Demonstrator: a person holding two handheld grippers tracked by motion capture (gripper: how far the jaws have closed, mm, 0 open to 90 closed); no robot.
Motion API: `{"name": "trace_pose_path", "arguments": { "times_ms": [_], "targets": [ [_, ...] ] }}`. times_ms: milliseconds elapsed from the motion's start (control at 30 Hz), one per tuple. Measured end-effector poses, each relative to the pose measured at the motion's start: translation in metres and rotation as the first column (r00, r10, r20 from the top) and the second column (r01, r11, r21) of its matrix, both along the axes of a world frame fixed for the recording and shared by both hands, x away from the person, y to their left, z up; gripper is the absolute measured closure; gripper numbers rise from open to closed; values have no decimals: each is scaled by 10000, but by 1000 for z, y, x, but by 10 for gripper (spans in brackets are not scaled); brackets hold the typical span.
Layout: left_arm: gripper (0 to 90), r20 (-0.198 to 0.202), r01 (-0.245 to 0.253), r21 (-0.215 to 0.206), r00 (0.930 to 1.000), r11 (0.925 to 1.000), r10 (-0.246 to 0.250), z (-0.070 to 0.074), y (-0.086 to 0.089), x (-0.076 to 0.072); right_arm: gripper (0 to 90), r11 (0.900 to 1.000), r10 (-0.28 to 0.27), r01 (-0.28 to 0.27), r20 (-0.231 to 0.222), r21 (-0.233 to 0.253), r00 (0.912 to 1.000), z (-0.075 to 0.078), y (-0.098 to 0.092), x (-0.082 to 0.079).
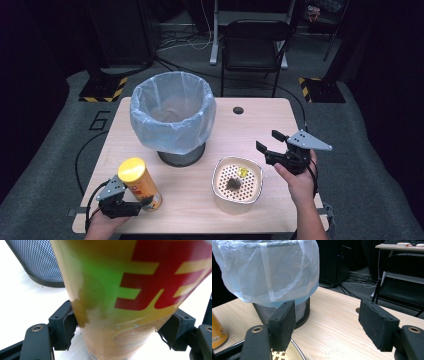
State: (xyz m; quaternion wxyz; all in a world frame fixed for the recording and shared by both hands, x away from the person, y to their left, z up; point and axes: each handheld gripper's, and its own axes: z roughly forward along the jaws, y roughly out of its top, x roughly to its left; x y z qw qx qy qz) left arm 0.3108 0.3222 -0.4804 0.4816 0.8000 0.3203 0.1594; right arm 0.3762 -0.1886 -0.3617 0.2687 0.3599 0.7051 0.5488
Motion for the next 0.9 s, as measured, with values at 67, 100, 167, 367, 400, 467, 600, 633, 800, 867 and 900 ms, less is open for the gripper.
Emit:
{"name": "trace_pose_path", "arguments": {
  "times_ms": [67,100,167,367,400,467,600,633,800,867,900],
  "targets": [
    [241,-11,-45,40,10000,10000,45,2,0,0,298,10000,-3,3,5,-12,10000,0,0,0],
    [241,36,-79,116,10000,9999,79,3,1,0,298,10000,-4,4,-4,-6,10000,0,0,0],
    [241,-69,-187,128,9998,9997,188,6,2,0,298,10000,-32,32,-31,-12,10000,-1,0,0],
    [241,-215,-446,90,9988,9990,448,15,9,1,298,10000,-20,20,-60,-46,10000,-2,1,1],
    [242,-208,-468,118,9987,9988,470,16,10,1,298,10000,-17,16,-56,-54,10000,-2,0,1],
    [241,-153,-455,290,9988,9985,460,20,12,2,299,10000,-42,42,-96,-51,9999,-2,0,1],
    [242,-308,-559,254,9979,9981,566,26,15,4,300,10000,-67,67,-115,-16,9999,-3,-1,1],
    [242,-322,-553,283,9979,9981,562,29,15,5,300,10000,-64,64,-82,-29,9999,-3,-2,1],
    [241,-373,-456,393,9982,9982,471,41,12,8,300,10000,-83,83,-118,-36,9999,-3,-2,1],
    [241,-419,-438,379,9981,9983,454,46,10,8,300,9999,-104,103,-128,-64,9999,-4,-3,1],
    [242,-364,-408,413,9984,9983,423,49,10,9,300,9999,-94,94,-163,-48,9998,-5,-3,2]
  ]
}}
